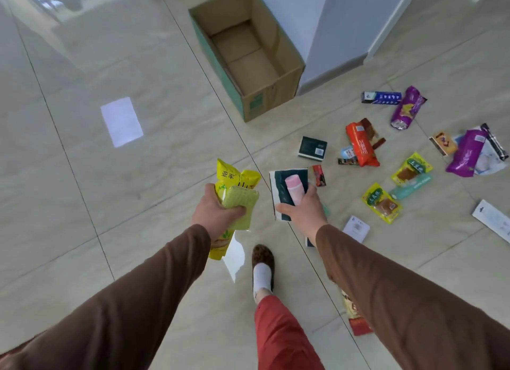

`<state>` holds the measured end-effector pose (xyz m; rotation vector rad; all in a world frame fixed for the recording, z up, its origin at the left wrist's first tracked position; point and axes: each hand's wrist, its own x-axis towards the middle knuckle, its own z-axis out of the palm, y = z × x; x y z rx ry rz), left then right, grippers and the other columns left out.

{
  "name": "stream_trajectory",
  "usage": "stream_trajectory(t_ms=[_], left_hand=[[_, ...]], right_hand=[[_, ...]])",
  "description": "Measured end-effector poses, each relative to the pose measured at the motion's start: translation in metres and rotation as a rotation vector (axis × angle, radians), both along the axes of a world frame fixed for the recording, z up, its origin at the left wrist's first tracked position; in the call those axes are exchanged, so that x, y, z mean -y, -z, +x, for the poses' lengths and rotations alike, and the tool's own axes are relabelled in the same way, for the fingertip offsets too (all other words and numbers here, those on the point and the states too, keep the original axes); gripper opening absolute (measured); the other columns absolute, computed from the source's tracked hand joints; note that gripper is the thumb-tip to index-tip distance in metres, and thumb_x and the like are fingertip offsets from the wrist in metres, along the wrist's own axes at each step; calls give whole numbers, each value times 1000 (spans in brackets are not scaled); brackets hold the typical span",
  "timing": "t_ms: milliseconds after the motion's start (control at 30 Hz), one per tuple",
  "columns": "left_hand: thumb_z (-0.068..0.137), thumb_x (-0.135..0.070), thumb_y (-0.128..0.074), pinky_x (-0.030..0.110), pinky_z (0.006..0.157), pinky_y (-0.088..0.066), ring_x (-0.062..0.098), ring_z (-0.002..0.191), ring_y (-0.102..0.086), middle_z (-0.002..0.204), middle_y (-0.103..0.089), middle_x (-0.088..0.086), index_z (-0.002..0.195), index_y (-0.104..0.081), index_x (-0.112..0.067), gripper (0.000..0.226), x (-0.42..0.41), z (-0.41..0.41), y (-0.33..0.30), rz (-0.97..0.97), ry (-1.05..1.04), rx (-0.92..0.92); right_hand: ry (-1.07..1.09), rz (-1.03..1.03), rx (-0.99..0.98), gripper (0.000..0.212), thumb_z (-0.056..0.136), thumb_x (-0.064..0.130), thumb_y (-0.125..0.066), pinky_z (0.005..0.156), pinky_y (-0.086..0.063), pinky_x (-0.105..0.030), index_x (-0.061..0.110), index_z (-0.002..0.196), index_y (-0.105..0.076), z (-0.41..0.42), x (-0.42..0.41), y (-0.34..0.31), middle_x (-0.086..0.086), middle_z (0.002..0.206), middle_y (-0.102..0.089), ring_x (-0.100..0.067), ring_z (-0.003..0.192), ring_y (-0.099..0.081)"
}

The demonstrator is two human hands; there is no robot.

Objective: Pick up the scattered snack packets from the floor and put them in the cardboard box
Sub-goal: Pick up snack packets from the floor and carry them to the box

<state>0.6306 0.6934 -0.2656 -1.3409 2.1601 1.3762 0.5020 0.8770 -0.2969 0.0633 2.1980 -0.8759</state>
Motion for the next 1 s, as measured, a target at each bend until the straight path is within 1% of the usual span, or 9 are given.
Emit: stream_trajectory(t_ms=[100, 167, 300, 367, 500, 700, 767, 900, 1000], left_hand=[[64, -43, -79, 39, 75, -56, 20, 84, -66, 95, -66, -2, 107, -42, -27, 59, 59, -31, -1, 8, 15, -14], [66, -42, -79, 36, 69, -55, 21, 82, -66, 93, -66, -2, 107, -41, -27, 57, 97, -53, -3, -3, 33, -18], [71, -39, -79, 35, 71, -53, 20, 82, -64, 94, -64, -3, 109, -42, -25, 55, 170, -96, -5, -29, 64, -41], [72, -38, -79, 33, 69, -50, 18, 81, -63, 95, -64, -2, 109, -41, -24, 55, 208, -116, -4, -28, 87, -48], [72, -38, -80, 33, 66, -48, 23, 81, -63, 91, -62, -1, 105, -40, -23, 54, 280, -162, 1, -35, 181, -41], [71, -37, -81, 33, 66, -46, 27, 84, -62, 97, -63, 4, 106, -40, -21, 56, 363, -243, 7, -81, 319, -14], [71, -35, -82, 34, 70, -47, 28, 88, -62, 101, -63, 5, 107, -39, -22, 57, 381, -278, 11, -79, 355, -8], [73, -31, -83, 32, 71, -41, 25, 89, -58, 102, -60, 3, 109, -40, -21, 56, 408, -353, 17, -90, 412, -12], [70, -33, -84, 33, 73, -43, 25, 92, -58, 103, -60, 3, 109, -41, -20, 59, 424, -409, 31, -102, 477, 3]], right_hand=[[8, -16, -15, 93, 62, 37, -87, 97, -52, -51, 17, 138, -38, -28, 64, 0, -5, 124, -57, -31, 112, -59], [11, -15, -26, 88, 67, 32, -88, 100, -50, -48, 13, 138, -40, -47, 105, -2, -6, 125, -56, -31, 114, -57], [7, 3, -37, 92, 68, 35, -87, 102, -48, -48, 10, 141, -36, -83, 180, 1, -11, 131, -56, -34, 118, -57], [29, 17, -40, 93, 70, 35, -86, 104, -46, -48, 8, 143, -35, -101, 213, 1, -13, 133, -54, -35, 121, -55], [95, 41, -44, 95, 74, 34, -84, 106, -44, -47, 7, 147, -30, -134, 271, 2, -13, 138, -49, -34, 124, -52], [236, 32, -46, 99, 67, 37, -87, 103, -47, -51, 11, 146, -33, -180, 336, 7, -10, 135, -54, -34, 120, -56], [281, 36, -42, 98, 67, 37, -87, 102, -48, -50, 11, 145, -34, -198, 350, 9, -10, 133, -55, -33, 118, -57], [375, 55, -34, 92, 67, 37, -87, 99, -50, -49, 11, 140, -38, -247, 375, 19, -10, 127, -58, -32, 115, -58], [469, 65, -11, 89, 67, 38, -87, 97, -52, -49, 12, 137, -40, -288, 394, 32, -9, 124, -59, -32, 113, -60]])
